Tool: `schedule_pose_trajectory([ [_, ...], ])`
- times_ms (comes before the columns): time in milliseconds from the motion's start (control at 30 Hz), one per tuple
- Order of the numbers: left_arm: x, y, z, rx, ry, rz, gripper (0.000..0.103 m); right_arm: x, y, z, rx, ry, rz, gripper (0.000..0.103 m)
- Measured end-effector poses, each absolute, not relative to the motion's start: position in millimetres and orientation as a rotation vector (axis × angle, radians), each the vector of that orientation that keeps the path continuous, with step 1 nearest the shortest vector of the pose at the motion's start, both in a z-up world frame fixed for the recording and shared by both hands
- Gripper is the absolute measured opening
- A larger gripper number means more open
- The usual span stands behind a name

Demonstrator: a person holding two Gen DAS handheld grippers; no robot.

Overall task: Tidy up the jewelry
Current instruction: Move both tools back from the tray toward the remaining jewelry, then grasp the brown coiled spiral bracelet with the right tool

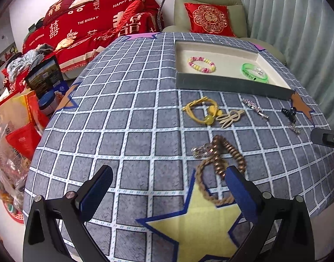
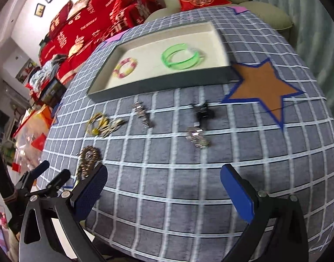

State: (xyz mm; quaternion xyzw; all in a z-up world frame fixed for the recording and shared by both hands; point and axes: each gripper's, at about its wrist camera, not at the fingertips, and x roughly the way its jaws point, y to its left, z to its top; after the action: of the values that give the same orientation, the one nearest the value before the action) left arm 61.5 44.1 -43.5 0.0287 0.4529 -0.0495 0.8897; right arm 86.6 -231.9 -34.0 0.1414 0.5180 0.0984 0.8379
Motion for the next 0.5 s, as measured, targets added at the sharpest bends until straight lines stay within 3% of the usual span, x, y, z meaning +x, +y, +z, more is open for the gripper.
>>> schedule_pose_trajectory([
  [133, 60, 52, -50, 0.061, 0.96, -0.084, 0.103, 94, -199, -37, 0.261, 1.118, 0.259, 0.096],
  [233, 59, 57, -53, 0.061, 0.973, -0.069, 0.103, 101, -174, -40, 0.23, 1.143, 0.296, 0.085],
  [300, 56, 62, -54, 0.053, 0.972, -0.063, 0.103, 103, -160, -44, 0.207, 1.159, 0.312, 0.072],
  [500, 52, 77, -55, 0.023, 0.974, -0.048, 0.103, 111, -130, -56, 0.143, 1.192, 0.34, 0.06],
])
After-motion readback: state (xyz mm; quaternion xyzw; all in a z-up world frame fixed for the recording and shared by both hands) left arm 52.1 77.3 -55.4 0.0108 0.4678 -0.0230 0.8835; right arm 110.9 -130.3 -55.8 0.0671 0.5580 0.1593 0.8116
